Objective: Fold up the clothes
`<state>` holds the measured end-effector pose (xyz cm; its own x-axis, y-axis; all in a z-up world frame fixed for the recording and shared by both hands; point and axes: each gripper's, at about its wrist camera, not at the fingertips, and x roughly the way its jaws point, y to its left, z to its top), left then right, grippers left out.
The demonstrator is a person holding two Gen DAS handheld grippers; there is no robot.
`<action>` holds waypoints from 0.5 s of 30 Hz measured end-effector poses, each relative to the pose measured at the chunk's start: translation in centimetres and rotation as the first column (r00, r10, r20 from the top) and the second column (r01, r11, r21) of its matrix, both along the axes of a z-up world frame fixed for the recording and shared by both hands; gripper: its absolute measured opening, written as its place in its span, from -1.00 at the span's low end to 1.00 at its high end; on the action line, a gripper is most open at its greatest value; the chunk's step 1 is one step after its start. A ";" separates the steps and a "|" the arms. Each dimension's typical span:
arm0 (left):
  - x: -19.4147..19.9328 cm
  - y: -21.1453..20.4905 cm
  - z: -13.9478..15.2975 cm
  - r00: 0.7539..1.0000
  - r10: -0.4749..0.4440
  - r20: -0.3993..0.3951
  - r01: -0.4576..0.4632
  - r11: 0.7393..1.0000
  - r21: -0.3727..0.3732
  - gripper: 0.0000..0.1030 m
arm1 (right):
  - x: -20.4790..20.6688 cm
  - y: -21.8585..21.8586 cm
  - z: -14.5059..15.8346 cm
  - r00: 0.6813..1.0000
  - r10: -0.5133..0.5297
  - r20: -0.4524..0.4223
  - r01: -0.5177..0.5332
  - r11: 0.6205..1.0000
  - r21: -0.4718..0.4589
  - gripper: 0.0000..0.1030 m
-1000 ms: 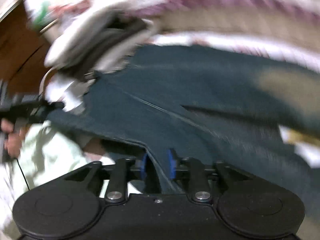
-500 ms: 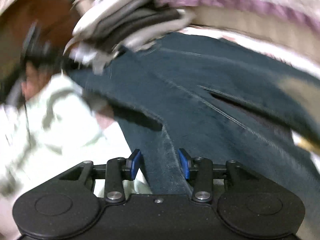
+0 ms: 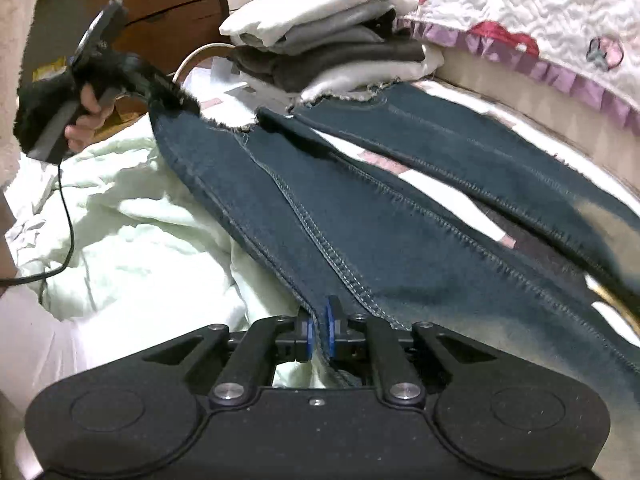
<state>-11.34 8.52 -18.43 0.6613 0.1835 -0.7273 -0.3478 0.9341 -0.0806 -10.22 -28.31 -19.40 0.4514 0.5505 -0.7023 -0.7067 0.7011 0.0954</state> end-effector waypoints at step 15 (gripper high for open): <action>-0.2 -0.1 -0.7 0.994 0.089 -0.059 -0.087 0.996 0.025 -0.93 | 0.8 -7.3 2.9 0.973 -0.116 -0.199 0.190 0.893 0.408 -0.12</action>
